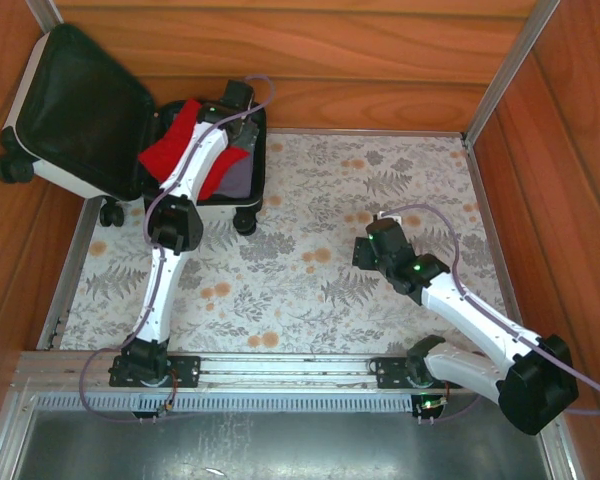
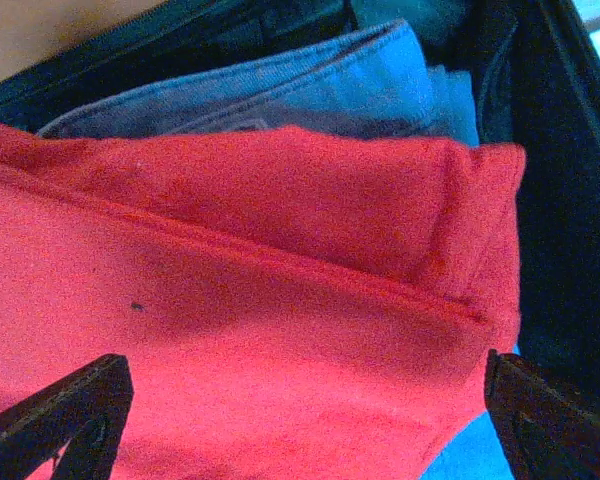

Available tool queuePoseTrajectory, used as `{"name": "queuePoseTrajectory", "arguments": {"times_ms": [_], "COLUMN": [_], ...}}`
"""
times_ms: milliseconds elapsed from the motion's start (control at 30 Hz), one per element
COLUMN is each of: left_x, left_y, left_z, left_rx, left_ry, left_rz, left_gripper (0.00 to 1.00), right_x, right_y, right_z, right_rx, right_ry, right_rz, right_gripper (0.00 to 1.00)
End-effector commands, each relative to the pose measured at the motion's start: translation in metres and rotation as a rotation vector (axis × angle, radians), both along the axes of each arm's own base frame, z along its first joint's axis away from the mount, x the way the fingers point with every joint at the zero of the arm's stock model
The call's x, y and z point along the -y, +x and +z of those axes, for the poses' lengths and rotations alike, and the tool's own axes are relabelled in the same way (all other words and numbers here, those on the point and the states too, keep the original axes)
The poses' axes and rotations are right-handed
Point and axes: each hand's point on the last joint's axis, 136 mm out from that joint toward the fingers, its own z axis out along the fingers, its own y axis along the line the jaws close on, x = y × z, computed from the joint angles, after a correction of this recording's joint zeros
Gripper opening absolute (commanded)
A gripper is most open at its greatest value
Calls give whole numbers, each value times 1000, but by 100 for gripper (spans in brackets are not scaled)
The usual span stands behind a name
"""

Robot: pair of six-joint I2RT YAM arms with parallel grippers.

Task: Pack the luggage

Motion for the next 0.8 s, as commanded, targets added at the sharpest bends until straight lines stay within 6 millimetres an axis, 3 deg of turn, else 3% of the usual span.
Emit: {"name": "queuePoseTrajectory", "arguments": {"times_ms": [0, 167, 467, 567, 767], "left_x": [10, 25, 13, 12, 14], "left_y": [0, -1, 15, 18, 23], "left_z": [-21, -28, -54, -59, -52], "left_rx": [-44, -67, -37, -26, 12], "left_ry": [-43, -112, -39, -48, -107], "left_rz": [-14, -58, 4, 40, 88], "left_gripper": [94, 95, 92, 85, 59], "right_x": [1, 2, 0, 2, 1], "right_y": [2, 3, 4, 2, 1], "right_z": [2, 2, -2, -4, -7], "right_rx": [-5, -6, -18, -24, -34], "right_ry": [-9, -18, -16, -23, -19], "right_rz": [-1, -1, 4, 1, -1], "right_gripper": [77, 77, 77, 77, 76]}}
